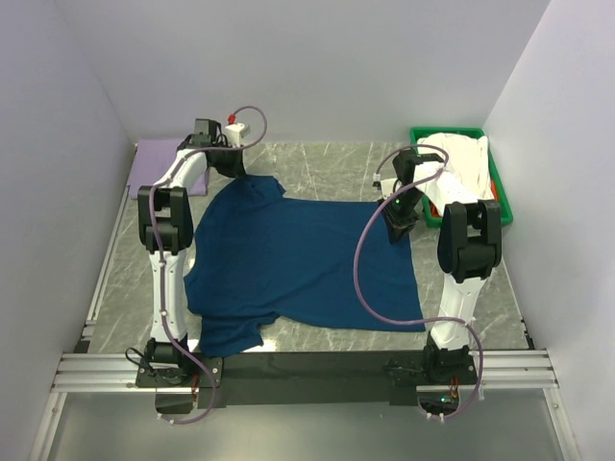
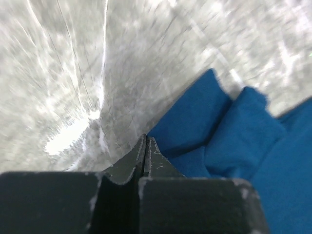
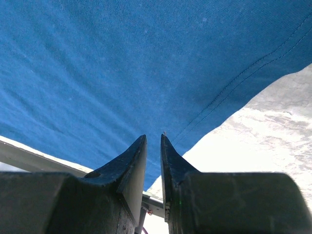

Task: Fold and stack the t-shirts
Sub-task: Flatten the tshirt out

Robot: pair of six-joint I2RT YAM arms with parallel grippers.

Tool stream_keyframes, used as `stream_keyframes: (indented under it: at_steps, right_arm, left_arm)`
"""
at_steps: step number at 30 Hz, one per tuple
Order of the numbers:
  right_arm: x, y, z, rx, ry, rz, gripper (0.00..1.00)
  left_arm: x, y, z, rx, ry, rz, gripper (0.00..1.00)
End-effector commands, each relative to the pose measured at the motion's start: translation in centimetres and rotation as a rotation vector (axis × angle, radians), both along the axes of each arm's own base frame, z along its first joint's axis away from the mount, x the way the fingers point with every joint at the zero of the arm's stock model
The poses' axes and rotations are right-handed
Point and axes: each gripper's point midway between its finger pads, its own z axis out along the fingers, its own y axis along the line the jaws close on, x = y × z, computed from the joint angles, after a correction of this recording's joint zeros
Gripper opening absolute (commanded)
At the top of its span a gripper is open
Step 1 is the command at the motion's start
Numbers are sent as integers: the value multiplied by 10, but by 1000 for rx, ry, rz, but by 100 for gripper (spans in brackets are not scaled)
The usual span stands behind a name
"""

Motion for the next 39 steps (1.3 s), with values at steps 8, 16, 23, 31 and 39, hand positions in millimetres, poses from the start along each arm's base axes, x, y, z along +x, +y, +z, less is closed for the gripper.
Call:
stream_keyframes:
  at_steps: [8,16,23,31,39]
  right_arm:
    - [5,2,0,20,-2,-24,25]
    - [0,2,0,23,0,-26,25]
    - [-1,3,-2,22,8,-20,25]
    - [7,4,-2,24,21,-8,25]
    - [21,4,10,27,-36,9,25]
  left_arm:
    - [-17,-25,123,-51,-298,-203,0]
    - [-124,-34,98,85,-315,-603,0]
    - [-177,4,30,261,-211,-669,1]
    - [-155,11,13,241,-169,-555,1]
    - [-103,41,62,1,-90,-302,31]
